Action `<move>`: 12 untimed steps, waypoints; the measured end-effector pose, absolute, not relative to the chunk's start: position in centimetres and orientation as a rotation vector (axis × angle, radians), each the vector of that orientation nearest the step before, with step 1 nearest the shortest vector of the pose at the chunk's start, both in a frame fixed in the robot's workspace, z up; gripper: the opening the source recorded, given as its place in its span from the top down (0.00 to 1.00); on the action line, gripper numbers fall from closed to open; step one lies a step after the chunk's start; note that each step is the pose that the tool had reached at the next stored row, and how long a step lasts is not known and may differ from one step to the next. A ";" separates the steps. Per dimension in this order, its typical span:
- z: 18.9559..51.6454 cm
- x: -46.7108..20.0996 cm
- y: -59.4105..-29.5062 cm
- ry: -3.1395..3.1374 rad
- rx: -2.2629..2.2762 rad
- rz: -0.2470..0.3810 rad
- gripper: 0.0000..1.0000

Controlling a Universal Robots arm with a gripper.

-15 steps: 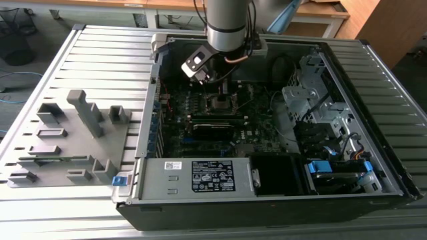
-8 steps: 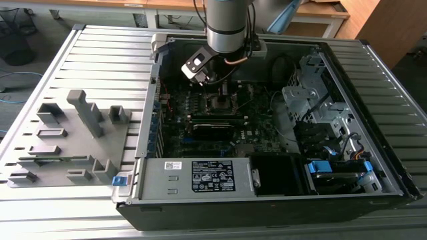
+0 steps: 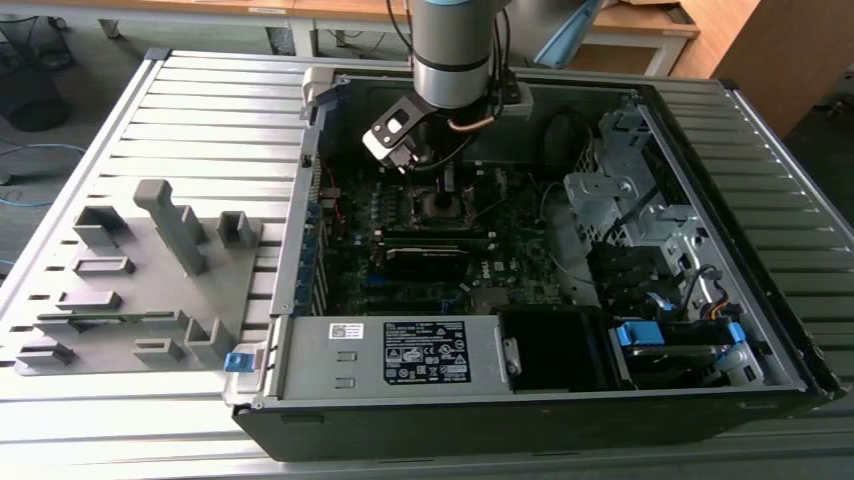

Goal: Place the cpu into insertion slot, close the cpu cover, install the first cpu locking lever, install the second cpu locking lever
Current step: 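Place the cpu into insertion slot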

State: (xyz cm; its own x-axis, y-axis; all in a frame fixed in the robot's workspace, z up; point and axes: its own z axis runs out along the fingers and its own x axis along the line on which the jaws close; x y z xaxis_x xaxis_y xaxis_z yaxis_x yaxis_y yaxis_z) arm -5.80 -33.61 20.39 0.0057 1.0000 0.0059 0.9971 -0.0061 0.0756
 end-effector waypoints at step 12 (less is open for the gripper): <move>19.9 -5.8 -33.6 2.179 2.192 0.089 0.89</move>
State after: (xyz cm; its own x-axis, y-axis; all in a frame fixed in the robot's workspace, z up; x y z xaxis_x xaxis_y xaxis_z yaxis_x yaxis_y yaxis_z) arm -5.81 -33.61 19.91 0.0058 1.0000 0.0062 0.9971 -0.0063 0.0756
